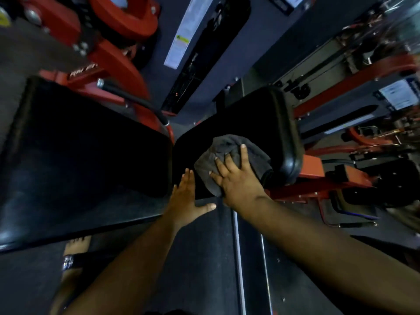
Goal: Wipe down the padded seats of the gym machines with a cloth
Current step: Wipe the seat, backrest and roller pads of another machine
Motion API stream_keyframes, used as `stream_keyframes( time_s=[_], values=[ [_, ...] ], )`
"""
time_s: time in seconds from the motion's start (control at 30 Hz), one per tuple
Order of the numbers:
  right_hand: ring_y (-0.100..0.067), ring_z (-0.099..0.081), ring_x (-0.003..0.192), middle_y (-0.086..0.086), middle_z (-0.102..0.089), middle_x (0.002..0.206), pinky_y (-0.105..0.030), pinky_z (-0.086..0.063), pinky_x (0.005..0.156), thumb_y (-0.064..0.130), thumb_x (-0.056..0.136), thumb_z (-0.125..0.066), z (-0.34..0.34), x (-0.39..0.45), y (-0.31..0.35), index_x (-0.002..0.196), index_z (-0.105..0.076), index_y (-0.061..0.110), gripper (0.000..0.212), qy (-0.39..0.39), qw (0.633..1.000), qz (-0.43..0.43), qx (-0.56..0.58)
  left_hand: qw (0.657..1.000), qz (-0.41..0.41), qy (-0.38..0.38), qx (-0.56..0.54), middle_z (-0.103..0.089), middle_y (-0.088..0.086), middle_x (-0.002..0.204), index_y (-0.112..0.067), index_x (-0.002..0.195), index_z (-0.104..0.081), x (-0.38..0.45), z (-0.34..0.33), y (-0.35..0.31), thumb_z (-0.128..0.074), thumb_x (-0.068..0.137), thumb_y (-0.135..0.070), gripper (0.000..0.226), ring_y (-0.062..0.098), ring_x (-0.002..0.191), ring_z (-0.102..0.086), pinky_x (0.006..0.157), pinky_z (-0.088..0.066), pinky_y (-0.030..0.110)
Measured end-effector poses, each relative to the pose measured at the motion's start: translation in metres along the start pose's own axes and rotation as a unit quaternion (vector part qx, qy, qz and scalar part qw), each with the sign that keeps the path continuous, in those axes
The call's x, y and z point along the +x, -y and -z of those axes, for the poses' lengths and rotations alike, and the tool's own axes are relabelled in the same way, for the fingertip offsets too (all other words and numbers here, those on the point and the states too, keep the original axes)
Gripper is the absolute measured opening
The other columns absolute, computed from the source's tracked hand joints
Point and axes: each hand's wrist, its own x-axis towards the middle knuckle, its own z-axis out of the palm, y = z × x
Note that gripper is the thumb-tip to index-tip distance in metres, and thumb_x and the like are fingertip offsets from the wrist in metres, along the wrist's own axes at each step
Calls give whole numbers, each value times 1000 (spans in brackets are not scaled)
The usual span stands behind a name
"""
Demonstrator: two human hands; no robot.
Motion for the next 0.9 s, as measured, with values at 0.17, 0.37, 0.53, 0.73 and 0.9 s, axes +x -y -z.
stream_keyframes(
  time_s=[0.17, 0.37, 0.53, 0.73, 0.9],
  values=[
    [-38, -2, 156, -9, 3, 172, -87, 18, 100, 71, 91, -48, -10, -63, -44, 163, -16, 32, 88, -88, 985, -104, 101, 998, -53, 8, 35, 12, 5, 172, -15, 162, 13, 11, 29, -75, -73, 79, -69, 131, 19, 159, 7, 129, -5, 48],
    [-37, 15, 155, 4, 10, 172, -83, -16, 107, 78, 78, -55, -11, -69, -77, 160, -20, 43, 96, -130, 912, -238, 308, 987, -126, 32, 90, 13, 2, 172, -19, 163, 10, 37, 52, -110, -67, 77, -73, 127, 19, 159, 6, 127, -9, 53],
    [-40, 20, 153, 11, 30, 165, -76, -26, 110, 71, 80, -64, 7, -25, -122, 158, -8, 50, 99, -98, 871, -262, 405, 979, -113, 99, 139, 19, -3, 170, -21, 162, 15, 57, 59, -112, -69, 81, -70, 126, 14, 158, 8, 128, -10, 51],
    [-40, 7, 155, 18, 27, 165, -69, -34, 109, 52, 75, -77, 17, 2, -165, 155, -20, 54, 98, -83, 834, -247, 486, 981, -111, 96, 125, 20, -6, 170, -24, 162, 16, 51, 59, -112, -69, 80, -71, 128, 12, 158, 7, 128, -6, 47],
    [-37, 9, 156, 14, 30, 165, -67, -34, 112, 58, 78, -70, -3, -82, -93, 159, -12, 51, 100, -104, 833, -257, 479, 978, -118, 96, 145, 18, -1, 171, -18, 162, 15, 50, 59, -116, -68, 77, -74, 131, 17, 159, 4, 128, -10, 51]
  ],
)
